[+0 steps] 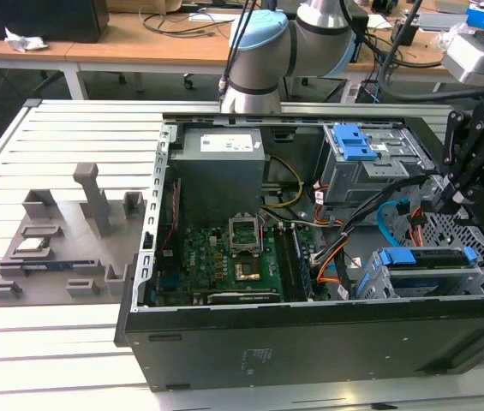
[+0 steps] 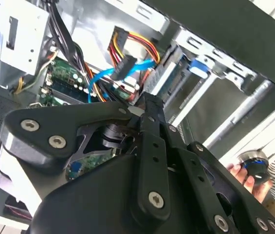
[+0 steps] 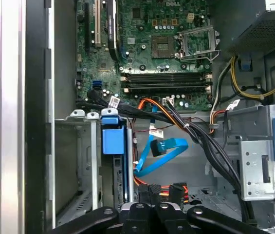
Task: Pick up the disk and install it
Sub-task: 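Insert the first disk wire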
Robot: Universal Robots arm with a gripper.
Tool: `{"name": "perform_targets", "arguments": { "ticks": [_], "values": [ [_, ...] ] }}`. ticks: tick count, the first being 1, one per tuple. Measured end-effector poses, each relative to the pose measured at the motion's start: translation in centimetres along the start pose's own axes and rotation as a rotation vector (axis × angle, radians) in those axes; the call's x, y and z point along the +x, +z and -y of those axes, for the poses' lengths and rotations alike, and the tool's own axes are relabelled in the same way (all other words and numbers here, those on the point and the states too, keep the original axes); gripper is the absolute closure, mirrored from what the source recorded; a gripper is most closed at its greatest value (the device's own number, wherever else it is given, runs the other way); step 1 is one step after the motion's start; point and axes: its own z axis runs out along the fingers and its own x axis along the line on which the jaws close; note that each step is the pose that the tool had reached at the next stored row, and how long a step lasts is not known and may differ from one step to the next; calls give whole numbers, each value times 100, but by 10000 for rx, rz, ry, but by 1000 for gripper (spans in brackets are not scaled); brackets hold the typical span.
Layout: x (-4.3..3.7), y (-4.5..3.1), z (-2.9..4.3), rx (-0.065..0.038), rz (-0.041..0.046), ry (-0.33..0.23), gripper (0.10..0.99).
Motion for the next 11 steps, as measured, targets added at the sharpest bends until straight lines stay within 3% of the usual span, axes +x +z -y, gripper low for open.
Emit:
{"name": "perform_targets", "arguments": {
  "ticks": [5,11],
  "values": [
    [-152,79,50,-9,-10,0,980],
    [-189,143,92,-11,-21,1,980]
  ]
}}
